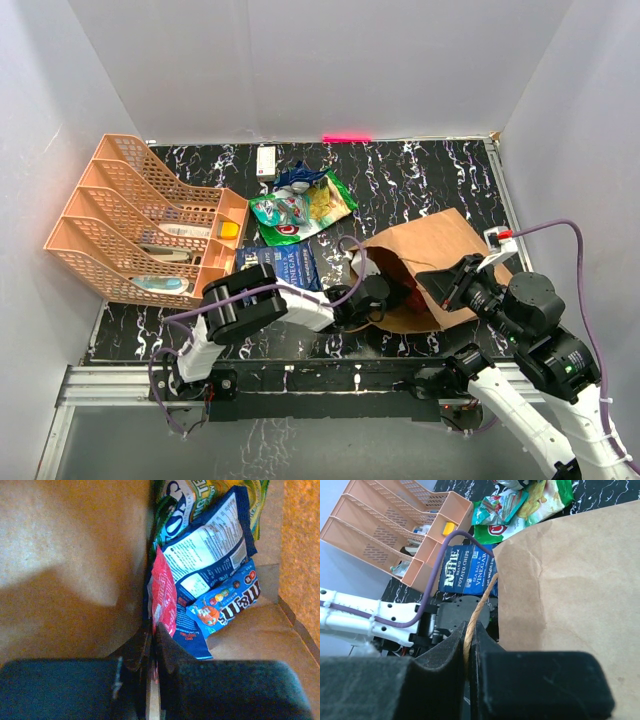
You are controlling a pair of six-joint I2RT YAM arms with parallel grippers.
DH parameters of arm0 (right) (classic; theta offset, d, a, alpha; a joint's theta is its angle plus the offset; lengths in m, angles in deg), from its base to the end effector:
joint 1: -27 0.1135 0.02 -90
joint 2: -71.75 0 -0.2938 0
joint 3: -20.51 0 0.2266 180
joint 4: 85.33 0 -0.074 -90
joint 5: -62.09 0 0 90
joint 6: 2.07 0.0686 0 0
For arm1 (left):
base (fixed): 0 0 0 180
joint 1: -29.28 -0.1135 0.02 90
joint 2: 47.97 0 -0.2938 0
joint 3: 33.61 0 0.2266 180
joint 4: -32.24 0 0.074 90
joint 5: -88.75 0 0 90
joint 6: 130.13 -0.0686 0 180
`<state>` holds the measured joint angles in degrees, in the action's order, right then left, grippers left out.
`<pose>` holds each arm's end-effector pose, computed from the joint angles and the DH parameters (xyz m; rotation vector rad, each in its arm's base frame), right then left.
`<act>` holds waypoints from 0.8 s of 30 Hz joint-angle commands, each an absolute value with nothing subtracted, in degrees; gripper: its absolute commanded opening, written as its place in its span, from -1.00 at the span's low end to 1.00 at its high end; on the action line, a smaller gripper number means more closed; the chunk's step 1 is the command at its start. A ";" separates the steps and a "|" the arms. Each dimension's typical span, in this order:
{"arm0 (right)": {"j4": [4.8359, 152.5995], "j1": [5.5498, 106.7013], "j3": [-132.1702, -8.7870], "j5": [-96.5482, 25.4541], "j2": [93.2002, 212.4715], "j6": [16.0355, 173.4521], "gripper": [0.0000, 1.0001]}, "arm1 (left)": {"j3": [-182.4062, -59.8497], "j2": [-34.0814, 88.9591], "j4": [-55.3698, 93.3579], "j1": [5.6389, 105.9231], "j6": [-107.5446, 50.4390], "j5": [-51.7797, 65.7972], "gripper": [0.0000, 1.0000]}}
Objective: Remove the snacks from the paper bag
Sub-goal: Take out the snack from the paper bag.
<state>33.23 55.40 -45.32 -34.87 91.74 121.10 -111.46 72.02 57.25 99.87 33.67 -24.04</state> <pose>0.0300 0.0257 0.3383 -0.0087 1.9301 0.8498 0.1799 -0.4307 0.1755 -0.3647 2.0540 -1.3231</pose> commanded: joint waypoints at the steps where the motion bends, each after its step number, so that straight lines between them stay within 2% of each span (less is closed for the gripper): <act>1: 35.83 55.56 -48.33 -32.05 91.28 119.79 -0.84 | -107.89 63.38 60.73 99.40 30.41 -20.01 -1.00; 15: 34.26 55.56 -48.84 -25.54 89.94 116.83 -0.85 | -95.80 39.17 53.23 99.48 23.36 -7.07 -1.00; 20: 33.26 55.56 -49.23 -22.60 89.05 116.50 -0.85 | -92.83 26.41 42.07 99.46 15.45 -6.52 -1.00; 24: 33.14 55.61 -48.41 -21.85 88.42 116.41 -0.85 | -91.85 14.22 26.21 99.18 6.43 -8.79 -1.00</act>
<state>32.22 55.40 -46.83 -24.62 89.36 117.69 -92.03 25.09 41.47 99.58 16.90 -8.00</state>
